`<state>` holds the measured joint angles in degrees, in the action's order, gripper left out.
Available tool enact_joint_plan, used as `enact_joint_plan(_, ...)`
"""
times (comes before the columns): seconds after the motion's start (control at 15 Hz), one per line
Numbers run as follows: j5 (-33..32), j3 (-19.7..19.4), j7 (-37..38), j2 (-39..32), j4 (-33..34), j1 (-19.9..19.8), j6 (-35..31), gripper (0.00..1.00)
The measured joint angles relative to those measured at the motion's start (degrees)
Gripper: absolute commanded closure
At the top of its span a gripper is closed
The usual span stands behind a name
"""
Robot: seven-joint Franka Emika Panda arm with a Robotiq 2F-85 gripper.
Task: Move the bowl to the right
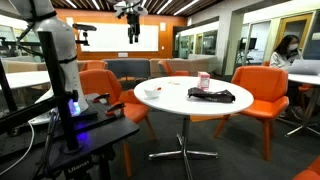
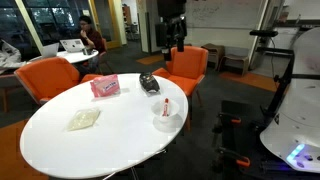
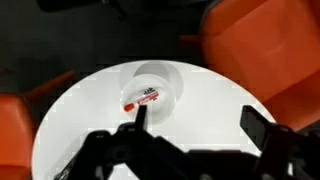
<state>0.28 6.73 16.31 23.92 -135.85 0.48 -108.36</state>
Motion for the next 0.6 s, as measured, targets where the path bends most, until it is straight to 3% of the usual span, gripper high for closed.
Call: enact_joint_plan(0.6,0.0,-0.6,1.5,-1.1,-0.1,-0.3,-2.1,0.0)
